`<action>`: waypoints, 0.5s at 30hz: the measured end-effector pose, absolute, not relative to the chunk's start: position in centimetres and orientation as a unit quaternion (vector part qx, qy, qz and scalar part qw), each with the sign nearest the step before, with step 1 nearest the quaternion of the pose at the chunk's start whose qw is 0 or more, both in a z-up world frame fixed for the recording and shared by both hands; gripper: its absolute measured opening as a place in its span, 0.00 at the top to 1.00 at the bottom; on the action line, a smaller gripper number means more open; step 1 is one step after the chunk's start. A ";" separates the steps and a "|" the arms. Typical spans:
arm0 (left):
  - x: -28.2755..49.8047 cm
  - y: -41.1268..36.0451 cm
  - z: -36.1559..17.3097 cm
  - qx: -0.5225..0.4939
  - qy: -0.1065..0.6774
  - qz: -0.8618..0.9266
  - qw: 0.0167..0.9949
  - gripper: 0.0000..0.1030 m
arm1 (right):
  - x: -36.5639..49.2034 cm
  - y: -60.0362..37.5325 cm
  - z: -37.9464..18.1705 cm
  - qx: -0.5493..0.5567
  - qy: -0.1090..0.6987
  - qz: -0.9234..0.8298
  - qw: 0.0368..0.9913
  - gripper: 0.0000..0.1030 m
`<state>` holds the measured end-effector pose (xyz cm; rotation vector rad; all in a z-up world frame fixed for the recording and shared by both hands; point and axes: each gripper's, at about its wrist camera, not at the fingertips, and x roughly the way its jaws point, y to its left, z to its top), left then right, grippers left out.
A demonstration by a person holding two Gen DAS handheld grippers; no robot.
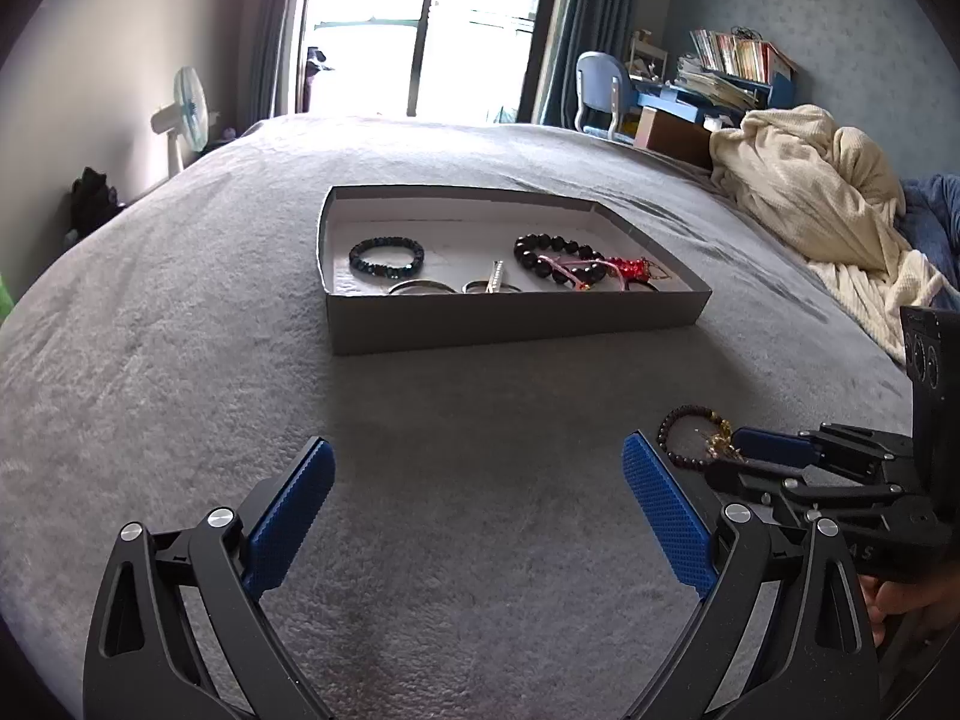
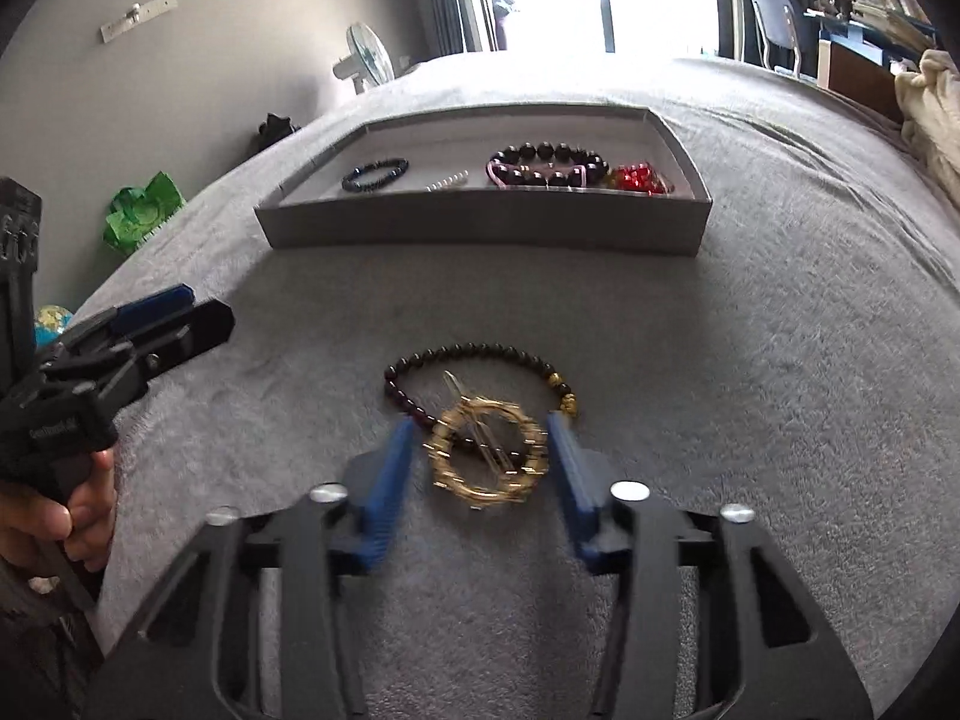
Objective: Organize jewelry
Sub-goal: 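Close left tool on dark bead bracelet while right tool grips gold wreath hairpin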
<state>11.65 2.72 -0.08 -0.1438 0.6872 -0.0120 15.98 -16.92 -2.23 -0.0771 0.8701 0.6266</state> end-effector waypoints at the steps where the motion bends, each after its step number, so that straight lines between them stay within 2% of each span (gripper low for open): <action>1: 11.7 2.7 -0.1 -0.070 0.337 -0.006 0.939 0.07 | 16.0 -17.1 -2.2 -0.033 0.413 0.298 0.860 0.61; 15: 12.9 -1.6 0.6 0.010 0.349 -0.059 0.935 0.09 | 16.2 -22.3 -0.6 0.052 0.376 0.245 0.892 0.61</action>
